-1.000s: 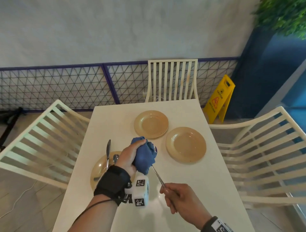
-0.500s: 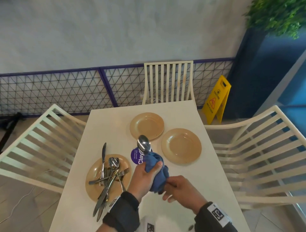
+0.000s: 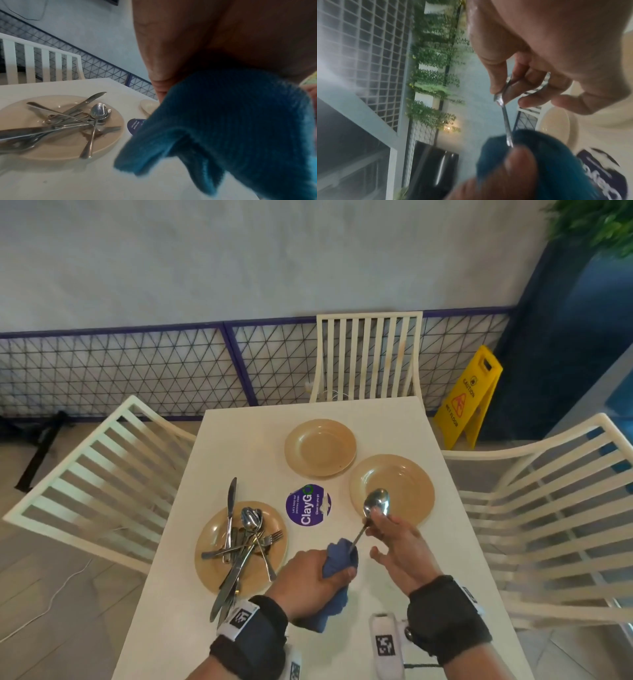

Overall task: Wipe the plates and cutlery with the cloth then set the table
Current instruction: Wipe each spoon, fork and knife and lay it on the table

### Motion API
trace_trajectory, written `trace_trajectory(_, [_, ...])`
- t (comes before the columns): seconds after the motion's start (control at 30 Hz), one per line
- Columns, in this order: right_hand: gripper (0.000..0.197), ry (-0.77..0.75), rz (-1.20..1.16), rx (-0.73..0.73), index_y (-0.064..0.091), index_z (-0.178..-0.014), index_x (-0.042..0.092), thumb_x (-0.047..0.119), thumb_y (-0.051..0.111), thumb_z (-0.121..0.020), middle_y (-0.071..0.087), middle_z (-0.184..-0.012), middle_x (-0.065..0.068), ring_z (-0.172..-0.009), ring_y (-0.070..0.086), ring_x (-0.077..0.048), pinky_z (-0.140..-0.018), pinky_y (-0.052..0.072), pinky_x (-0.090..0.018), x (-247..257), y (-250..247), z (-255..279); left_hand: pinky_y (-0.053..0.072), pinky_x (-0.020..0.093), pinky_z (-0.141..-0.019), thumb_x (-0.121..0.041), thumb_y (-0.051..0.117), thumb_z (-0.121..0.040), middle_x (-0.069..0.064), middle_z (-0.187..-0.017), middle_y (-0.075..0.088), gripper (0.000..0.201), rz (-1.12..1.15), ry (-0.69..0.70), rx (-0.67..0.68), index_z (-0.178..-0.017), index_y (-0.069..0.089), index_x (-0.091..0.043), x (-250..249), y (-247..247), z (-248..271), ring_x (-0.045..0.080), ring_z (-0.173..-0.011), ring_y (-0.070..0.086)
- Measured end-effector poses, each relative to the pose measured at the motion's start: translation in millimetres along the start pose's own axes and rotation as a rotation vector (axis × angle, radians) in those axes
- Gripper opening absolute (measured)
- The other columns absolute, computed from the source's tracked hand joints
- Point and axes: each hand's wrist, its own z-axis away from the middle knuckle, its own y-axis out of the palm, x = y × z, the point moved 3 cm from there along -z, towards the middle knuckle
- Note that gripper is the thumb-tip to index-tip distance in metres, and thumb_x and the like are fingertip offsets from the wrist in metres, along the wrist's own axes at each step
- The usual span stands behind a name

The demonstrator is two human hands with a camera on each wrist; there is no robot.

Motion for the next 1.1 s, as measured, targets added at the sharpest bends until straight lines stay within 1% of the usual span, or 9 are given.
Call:
trace_trajectory(0.1, [0.024, 0.043, 0.081, 0.123, 0.074, -0.102, 0.015, 0.033, 0.069, -0.087, 0.069, -0.096, -0.006, -0.094, 0.054, -0.020, -0.085, 0.035, -0.040, -26, 19, 6, 0.047, 0.032, -0.065, -0.063, 0.052, -0.091, -0.009, -0.065, 0.060, 0.037, 0.066, 0.047, -0.116, -0.072, 0.057, -0.031, -4, -4, -11, 0.010, -0.065, 0.059])
trace_trajectory(0.27, [0.033, -0.020, -0.078, -0.097, 0.068, -0.117, 0.001, 0.021, 0.068, -0.091, 0.066, -0.089, -0.005, -0.082, 0.050, -0.016, -0.069, 0.036, -0.032, 4, -11, -9, 0.052, 0.041, -0.079, -0.064, 0.049, -0.091, 0.000, -0.083, 0.068, 0.043, 0.057, 0.043, 0.011, -0.089, 0.061, -0.023, 5, 9, 3, 0.018, -0.082, 0.065])
trace_trajectory(0.47, [0.018, 0.062, -0.069, -0.033, 0.069, -0.103, 0.007, 0.022, 0.063, -0.095, 0.063, -0.090, -0.006, -0.077, 0.052, -0.014, -0.069, 0.038, -0.032, -34, 1, 0, 0.045, 0.031, -0.071, -0.050, 0.052, -0.098, -0.006, -0.072, 0.060, 0.030, 0.053, 0.065, 0.001, -0.075, 0.054, -0.031, 1, -3, -2, 0.017, -0.076, 0.061])
trace_trajectory(0.57, [0.016, 0.068, -0.190, -0.125, 0.065, -0.104, 0.006, 0.019, 0.061, -0.096, 0.064, -0.085, -0.006, -0.081, 0.058, -0.017, -0.076, 0.046, -0.035, -34, -12, -9, 0.043, 0.031, -0.069, -0.053, 0.055, -0.095, -0.005, -0.076, 0.063, 0.028, 0.057, 0.048, 0.088, -0.079, 0.056, -0.030, 11, 2, 4, 0.012, -0.074, 0.060])
trace_trajectory(0.7, [0.018, 0.097, -0.294, -0.299, 0.064, -0.109, 0.003, 0.017, 0.060, -0.099, 0.063, -0.087, -0.007, -0.082, 0.062, -0.022, -0.076, 0.053, -0.035, -51, -44, -27, 0.038, 0.021, -0.062, -0.053, 0.058, -0.094, -0.009, -0.069, 0.058, 0.030, -0.016, -0.018, 0.135, -0.074, 0.052, -0.031, 45, -10, 19, 0.001, -0.065, 0.055])
trace_trajectory(0.8, [0.016, 0.157, -0.164, -0.398, 0.065, -0.106, -0.001, 0.012, 0.061, -0.097, 0.062, -0.082, -0.009, -0.072, 0.060, -0.022, -0.068, 0.054, -0.031, -81, -53, -33, 0.045, 0.026, -0.065, -0.047, 0.062, -0.093, -0.002, -0.065, 0.061, 0.033, 0.103, -0.128, 0.015, -0.072, 0.058, -0.022, 76, -34, 27, 0.005, -0.062, 0.059])
trace_trajectory(0.87, [0.010, 0.190, -0.051, -0.448, 0.066, -0.098, -0.002, 0.008, 0.065, -0.094, 0.061, -0.078, -0.010, -0.066, 0.059, -0.022, -0.065, 0.055, -0.029, -102, -53, -37, 0.053, 0.034, -0.075, -0.041, 0.066, -0.092, 0.004, -0.075, 0.072, 0.030, 0.289, -0.204, -0.063, -0.083, 0.066, -0.013, 91, -48, 32, 0.008, -0.071, 0.069])
trace_trajectory(0.97, [0.011, 0.242, 0.134, -0.527, 0.065, -0.080, -0.001, 0.002, 0.068, -0.090, 0.061, -0.075, -0.015, -0.061, 0.059, -0.024, -0.060, 0.056, -0.029, -129, -54, -51, 0.058, 0.048, -0.087, -0.030, 0.067, -0.093, 0.011, -0.091, 0.078, 0.029, 0.598, -0.325, -0.141, -0.103, 0.069, -0.003, 110, -61, 40, 0.025, -0.084, 0.076])
trace_trajectory(1.1, [0.030, 0.287, 0.460, -0.527, 0.062, -0.058, 0.007, 0.012, 0.076, -0.084, 0.063, -0.058, -0.012, -0.050, 0.061, -0.021, -0.069, 0.059, -0.038, -151, -59, -74, 0.056, 0.054, -0.091, -0.046, 0.071, -0.087, 0.008, -0.097, 0.078, 0.036, 0.678, -0.385, -0.239, -0.106, 0.071, -0.016, 142, -77, 53, 0.029, -0.092, 0.075])
